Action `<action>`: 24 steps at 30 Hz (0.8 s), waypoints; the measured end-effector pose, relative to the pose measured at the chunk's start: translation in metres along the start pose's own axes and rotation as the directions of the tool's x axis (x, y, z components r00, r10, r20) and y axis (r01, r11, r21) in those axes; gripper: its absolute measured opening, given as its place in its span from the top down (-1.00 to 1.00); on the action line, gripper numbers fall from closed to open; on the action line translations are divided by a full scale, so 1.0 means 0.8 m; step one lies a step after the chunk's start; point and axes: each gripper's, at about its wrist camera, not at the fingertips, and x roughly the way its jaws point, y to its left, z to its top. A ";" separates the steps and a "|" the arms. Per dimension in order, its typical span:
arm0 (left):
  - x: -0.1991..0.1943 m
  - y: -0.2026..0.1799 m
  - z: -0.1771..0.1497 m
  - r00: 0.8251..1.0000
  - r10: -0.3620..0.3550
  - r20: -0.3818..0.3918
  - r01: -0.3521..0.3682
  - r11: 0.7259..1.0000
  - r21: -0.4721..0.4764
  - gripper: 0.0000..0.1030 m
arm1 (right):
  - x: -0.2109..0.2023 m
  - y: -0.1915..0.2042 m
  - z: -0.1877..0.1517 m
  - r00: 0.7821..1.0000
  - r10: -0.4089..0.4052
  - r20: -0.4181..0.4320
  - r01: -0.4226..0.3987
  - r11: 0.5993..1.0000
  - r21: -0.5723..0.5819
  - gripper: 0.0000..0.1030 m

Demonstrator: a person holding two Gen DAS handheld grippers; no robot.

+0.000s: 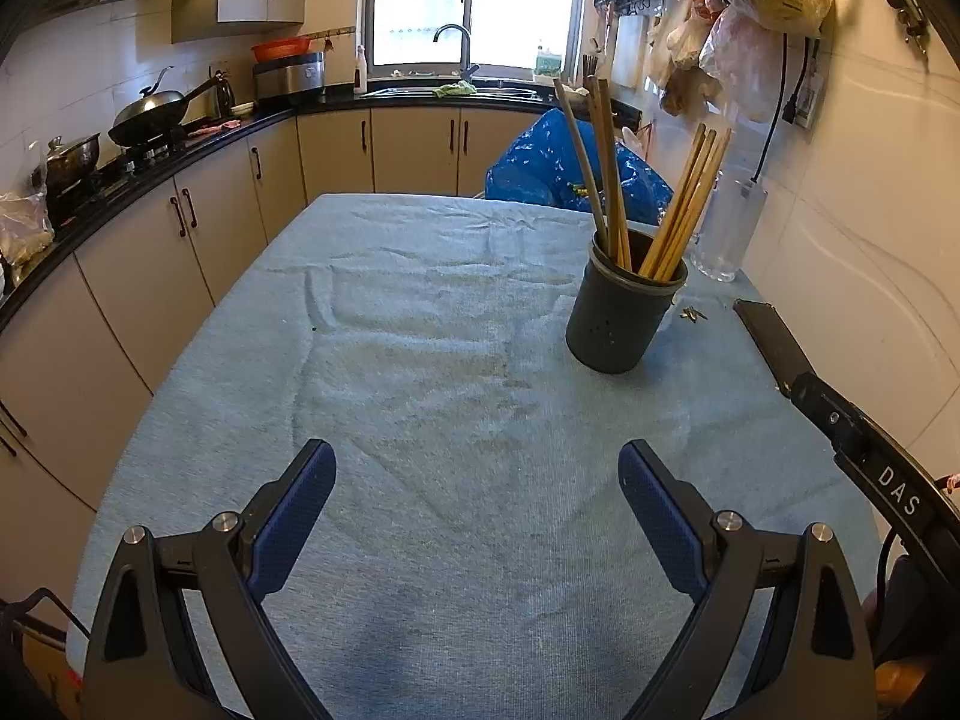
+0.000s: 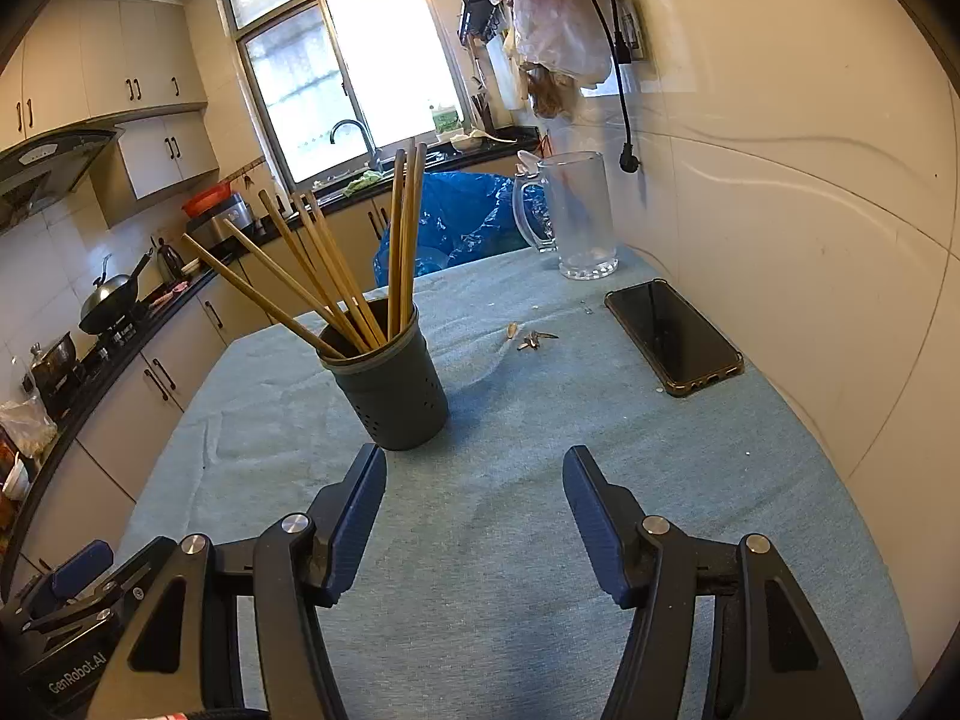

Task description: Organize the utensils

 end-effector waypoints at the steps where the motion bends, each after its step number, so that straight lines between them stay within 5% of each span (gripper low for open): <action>1: 0.000 0.000 0.000 1.000 0.000 -0.001 0.000 1.000 0.000 -0.83 | 0.000 0.001 0.000 1.000 -0.001 0.001 0.001 1.000 -0.001 -0.27; 24: -0.003 -0.003 -0.006 1.000 0.004 0.011 -0.004 1.000 0.002 -0.83 | -0.010 -0.002 -0.002 1.000 -0.004 0.025 0.004 1.000 -0.009 -0.30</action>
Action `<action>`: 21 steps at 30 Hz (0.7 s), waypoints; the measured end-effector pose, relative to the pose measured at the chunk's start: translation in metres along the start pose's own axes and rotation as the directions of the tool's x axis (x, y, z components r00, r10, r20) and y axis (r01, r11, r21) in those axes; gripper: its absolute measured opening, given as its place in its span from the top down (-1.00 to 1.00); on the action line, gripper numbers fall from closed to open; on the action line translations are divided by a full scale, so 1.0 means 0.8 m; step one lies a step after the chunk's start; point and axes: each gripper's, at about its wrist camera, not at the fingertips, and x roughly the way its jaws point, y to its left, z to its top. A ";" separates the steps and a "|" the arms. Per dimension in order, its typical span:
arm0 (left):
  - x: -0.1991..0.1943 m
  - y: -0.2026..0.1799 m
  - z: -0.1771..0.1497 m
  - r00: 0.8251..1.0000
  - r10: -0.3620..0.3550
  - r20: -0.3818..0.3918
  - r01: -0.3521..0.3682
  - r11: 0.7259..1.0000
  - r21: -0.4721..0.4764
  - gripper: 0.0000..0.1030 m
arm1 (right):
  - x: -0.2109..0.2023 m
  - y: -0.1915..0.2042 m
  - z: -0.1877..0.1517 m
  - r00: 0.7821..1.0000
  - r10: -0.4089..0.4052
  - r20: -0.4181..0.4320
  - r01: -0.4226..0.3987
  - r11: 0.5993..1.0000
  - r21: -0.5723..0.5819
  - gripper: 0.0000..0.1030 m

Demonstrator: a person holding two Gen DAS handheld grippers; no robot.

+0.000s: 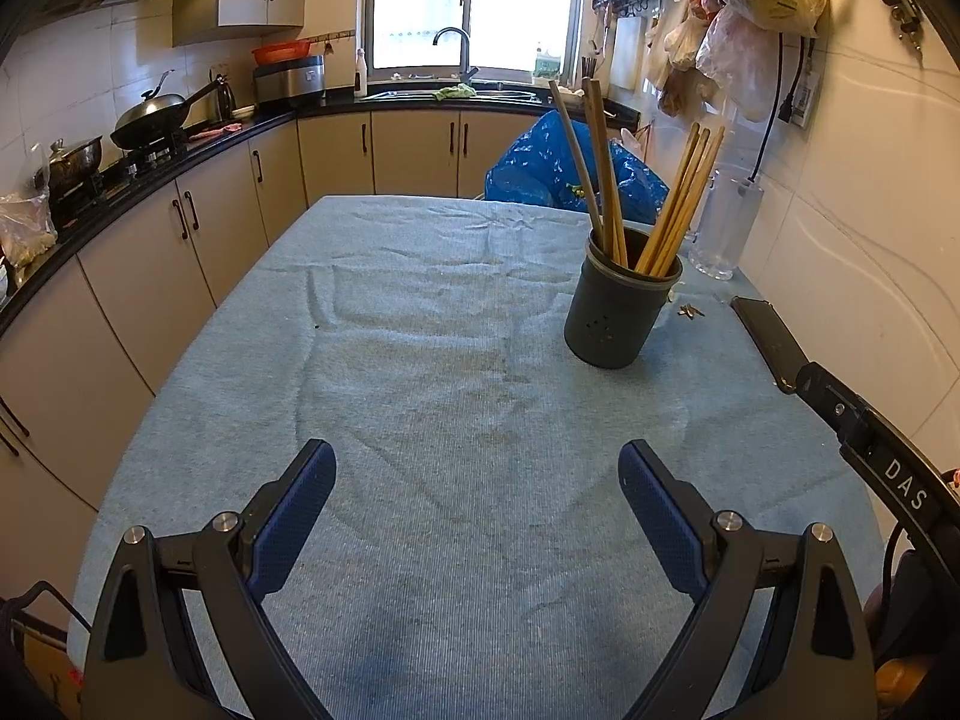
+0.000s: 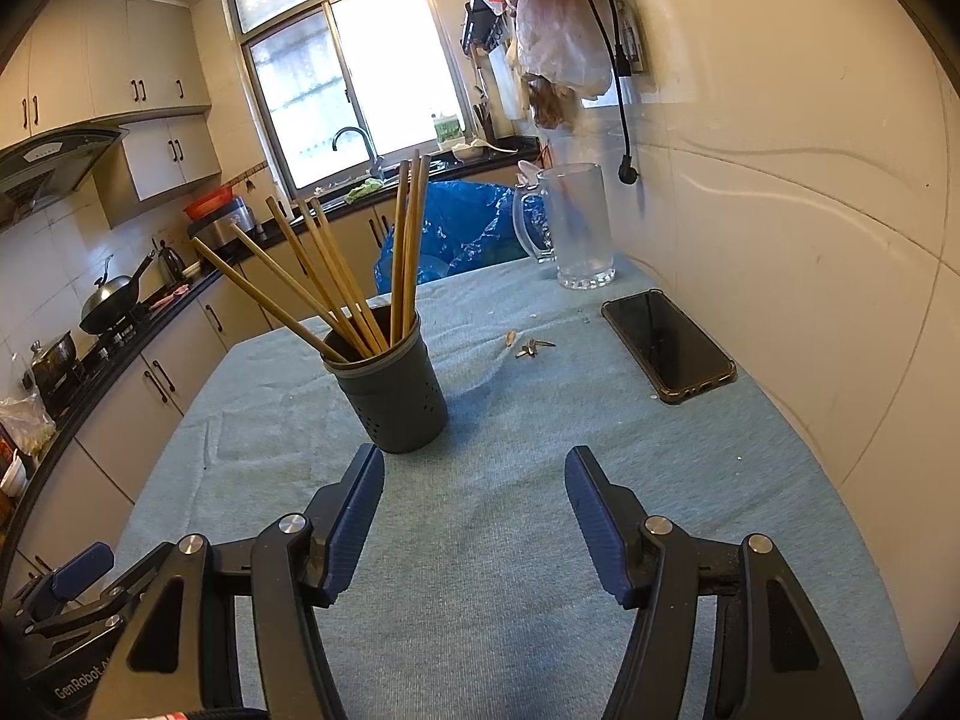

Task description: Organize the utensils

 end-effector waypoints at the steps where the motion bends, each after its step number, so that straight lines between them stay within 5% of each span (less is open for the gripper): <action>1: -0.001 0.000 -0.001 1.000 0.000 0.001 0.000 1.000 0.001 -0.83 | -0.001 0.001 0.000 1.000 -0.001 0.002 0.001 1.000 0.000 -0.30; 21: -0.030 -0.001 -0.004 0.999 -0.004 0.054 0.004 1.000 0.004 -0.83 | -0.022 0.000 -0.002 0.999 -0.011 0.047 0.011 1.000 -0.010 -0.33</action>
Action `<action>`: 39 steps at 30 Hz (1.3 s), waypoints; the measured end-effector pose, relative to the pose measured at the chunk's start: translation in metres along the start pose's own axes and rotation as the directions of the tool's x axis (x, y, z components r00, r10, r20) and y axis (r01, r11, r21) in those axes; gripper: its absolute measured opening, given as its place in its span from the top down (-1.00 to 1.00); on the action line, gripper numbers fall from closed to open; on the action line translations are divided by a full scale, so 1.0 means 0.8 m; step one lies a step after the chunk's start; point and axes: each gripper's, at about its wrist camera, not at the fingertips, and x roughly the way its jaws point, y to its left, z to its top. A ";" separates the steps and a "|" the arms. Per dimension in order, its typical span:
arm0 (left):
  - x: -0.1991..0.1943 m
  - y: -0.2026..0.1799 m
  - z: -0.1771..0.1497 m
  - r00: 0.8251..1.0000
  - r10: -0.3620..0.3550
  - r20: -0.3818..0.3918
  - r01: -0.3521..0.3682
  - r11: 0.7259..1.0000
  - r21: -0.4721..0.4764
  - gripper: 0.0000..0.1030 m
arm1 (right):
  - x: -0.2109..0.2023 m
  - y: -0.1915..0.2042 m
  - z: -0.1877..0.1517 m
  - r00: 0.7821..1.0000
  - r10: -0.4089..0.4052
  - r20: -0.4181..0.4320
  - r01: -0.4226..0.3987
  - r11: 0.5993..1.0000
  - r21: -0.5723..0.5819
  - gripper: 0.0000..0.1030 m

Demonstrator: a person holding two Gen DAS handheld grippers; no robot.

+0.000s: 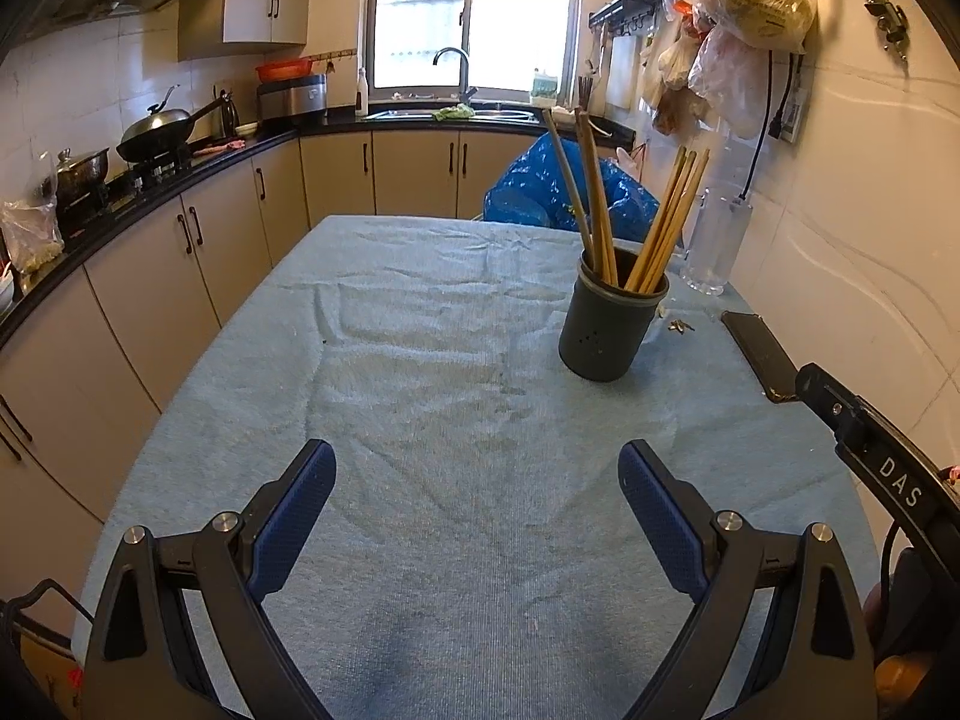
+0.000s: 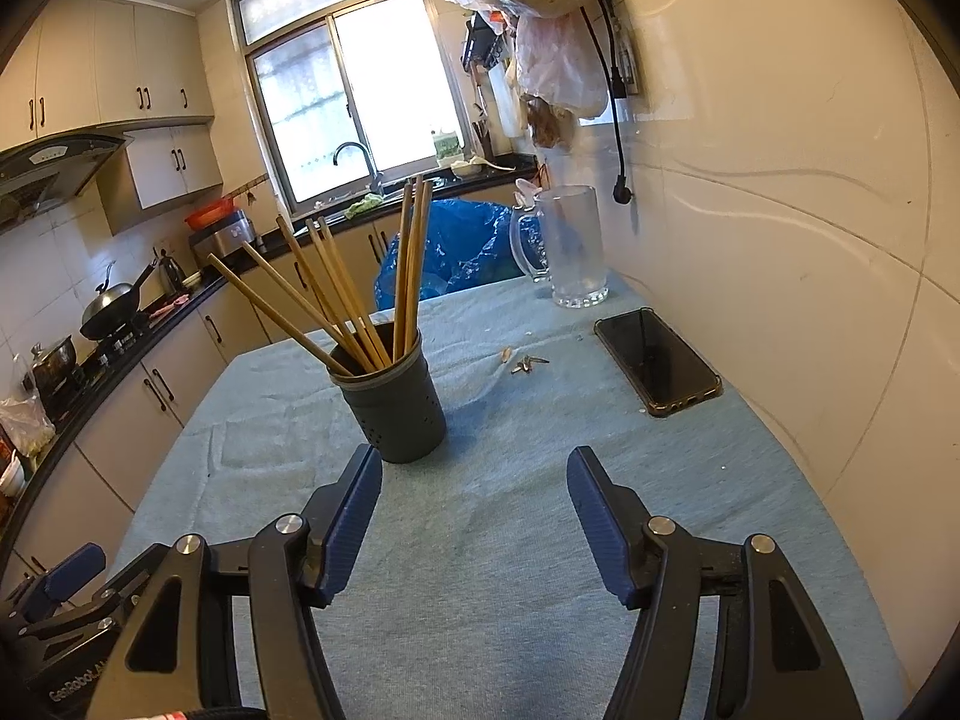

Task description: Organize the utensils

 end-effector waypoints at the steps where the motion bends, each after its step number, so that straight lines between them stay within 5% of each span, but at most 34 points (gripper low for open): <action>1: -0.003 0.000 0.000 1.000 -0.002 0.005 0.002 1.000 0.002 -0.83 | -0.002 0.001 0.000 1.000 -0.001 0.004 0.001 1.000 -0.002 -0.33; 26: -0.059 0.003 -0.005 0.983 0.042 0.178 -0.038 0.999 -0.029 -0.99 | -0.051 0.005 -0.005 0.995 -0.022 0.100 0.029 0.998 -0.063 -0.39; 39: -0.060 -0.001 -0.005 0.984 0.029 0.174 -0.026 0.999 -0.022 -0.99 | -0.056 0.004 -0.007 0.993 -0.029 0.118 0.039 0.996 -0.079 -0.42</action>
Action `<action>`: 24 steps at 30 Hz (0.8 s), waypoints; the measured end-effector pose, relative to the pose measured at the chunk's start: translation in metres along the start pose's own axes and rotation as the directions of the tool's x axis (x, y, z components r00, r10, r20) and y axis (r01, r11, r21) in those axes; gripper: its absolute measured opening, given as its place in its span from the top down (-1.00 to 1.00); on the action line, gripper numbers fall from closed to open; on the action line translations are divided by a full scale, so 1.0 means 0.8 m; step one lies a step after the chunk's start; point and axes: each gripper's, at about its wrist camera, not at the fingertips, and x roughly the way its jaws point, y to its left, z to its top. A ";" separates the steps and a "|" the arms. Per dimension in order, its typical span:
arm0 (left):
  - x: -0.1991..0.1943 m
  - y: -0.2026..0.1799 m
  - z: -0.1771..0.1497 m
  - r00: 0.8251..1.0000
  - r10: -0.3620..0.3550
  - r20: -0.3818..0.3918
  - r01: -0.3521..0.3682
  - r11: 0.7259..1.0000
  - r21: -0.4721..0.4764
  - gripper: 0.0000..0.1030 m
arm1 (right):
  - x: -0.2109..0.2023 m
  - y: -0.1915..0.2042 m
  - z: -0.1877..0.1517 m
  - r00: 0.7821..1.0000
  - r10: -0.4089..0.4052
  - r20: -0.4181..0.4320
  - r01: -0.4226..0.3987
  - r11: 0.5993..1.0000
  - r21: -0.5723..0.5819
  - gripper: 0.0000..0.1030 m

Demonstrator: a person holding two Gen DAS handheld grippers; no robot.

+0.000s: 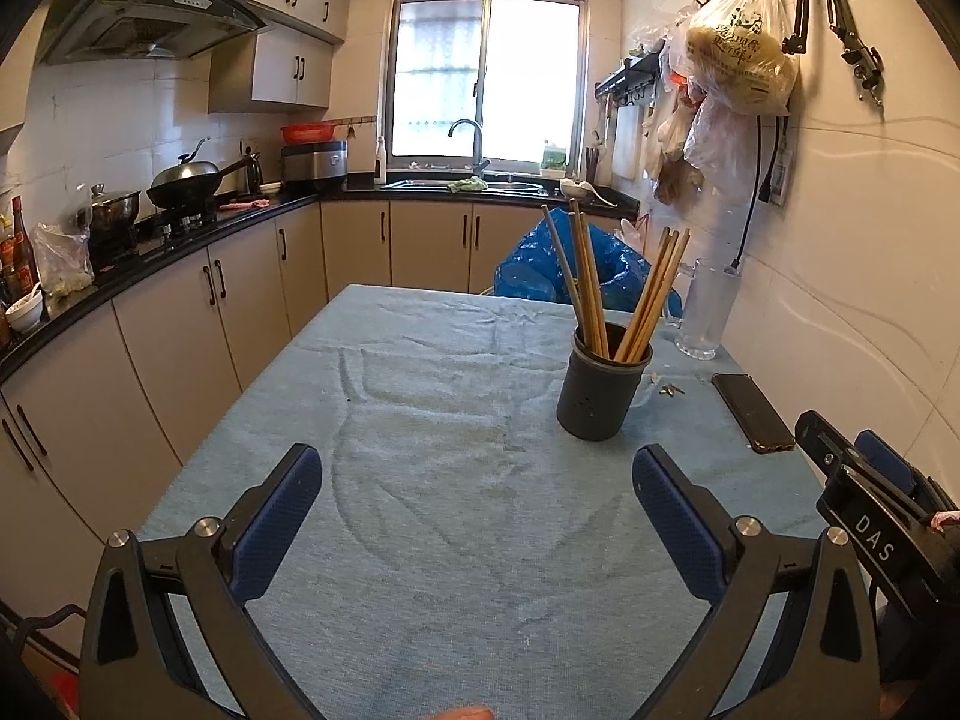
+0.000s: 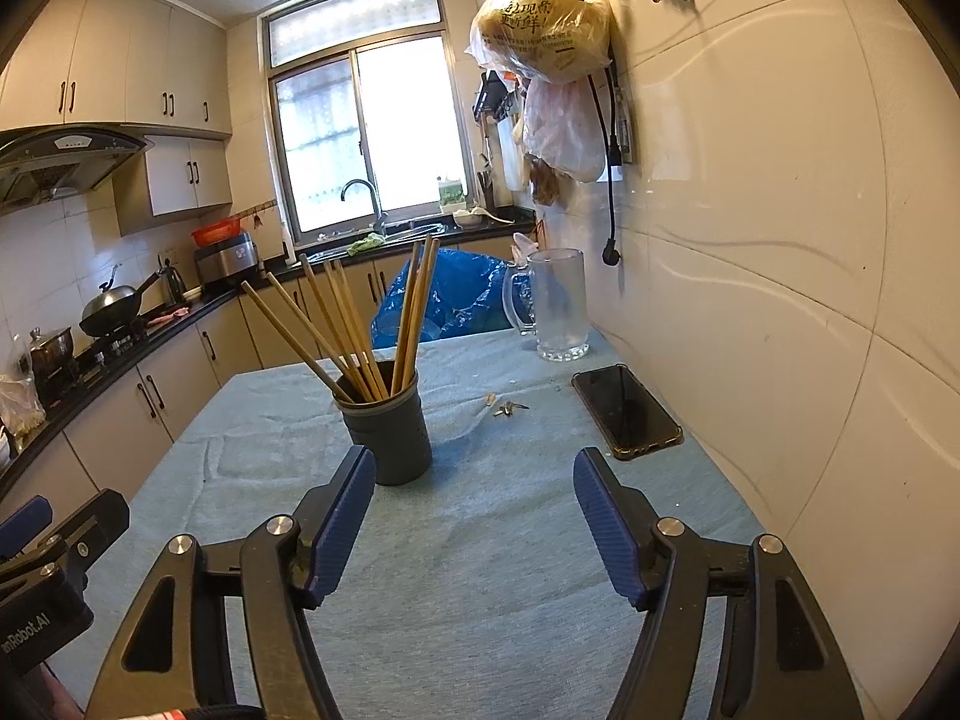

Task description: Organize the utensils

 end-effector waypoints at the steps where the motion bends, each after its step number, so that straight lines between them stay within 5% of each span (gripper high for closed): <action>1: 0.000 0.000 0.000 1.000 -0.001 -0.002 0.001 1.000 0.000 -0.99 | 0.000 -0.001 0.000 1.000 0.000 -0.001 0.000 1.000 0.000 -0.42; 24: 0.016 -0.005 -0.004 0.998 -0.021 -0.062 0.022 1.000 0.011 -0.99 | 0.009 -0.004 -0.002 1.000 -0.002 -0.013 0.002 1.000 0.003 -0.45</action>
